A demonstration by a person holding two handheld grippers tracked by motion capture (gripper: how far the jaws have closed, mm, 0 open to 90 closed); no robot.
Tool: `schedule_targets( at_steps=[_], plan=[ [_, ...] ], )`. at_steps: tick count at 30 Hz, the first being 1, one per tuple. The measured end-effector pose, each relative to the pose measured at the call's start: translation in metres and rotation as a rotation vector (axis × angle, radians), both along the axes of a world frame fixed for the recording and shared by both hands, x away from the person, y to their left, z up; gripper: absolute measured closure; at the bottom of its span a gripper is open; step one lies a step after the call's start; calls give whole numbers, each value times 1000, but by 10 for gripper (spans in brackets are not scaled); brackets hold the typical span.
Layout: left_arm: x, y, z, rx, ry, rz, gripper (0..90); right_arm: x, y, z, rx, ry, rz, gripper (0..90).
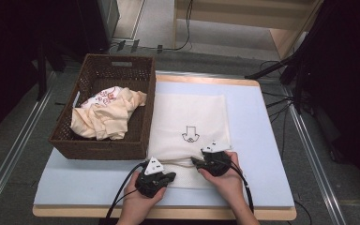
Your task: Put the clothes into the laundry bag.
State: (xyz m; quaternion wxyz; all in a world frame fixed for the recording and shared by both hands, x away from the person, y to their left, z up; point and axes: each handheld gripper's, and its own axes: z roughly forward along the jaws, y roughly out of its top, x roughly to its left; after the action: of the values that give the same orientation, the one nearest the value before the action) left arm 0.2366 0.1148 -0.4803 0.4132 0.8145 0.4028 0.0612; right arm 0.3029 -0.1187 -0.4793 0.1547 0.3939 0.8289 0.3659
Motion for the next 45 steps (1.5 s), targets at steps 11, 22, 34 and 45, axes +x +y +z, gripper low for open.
schedule_targets(
  at_steps=[11,22,34,45],
  plan=[
    [2,1,0,-12,12,-3,900,28,-15,-6,111,6,-36,498],
    [5,3,0,-34,41,-10,893,21,-7,-5,-2,-11,47,295],
    [3,2,0,-17,20,-15,896,20,-17,7,127,45,-54,860],
    [4,1,0,-15,25,-18,899,16,-36,51,335,-82,-72,877]
  ],
)
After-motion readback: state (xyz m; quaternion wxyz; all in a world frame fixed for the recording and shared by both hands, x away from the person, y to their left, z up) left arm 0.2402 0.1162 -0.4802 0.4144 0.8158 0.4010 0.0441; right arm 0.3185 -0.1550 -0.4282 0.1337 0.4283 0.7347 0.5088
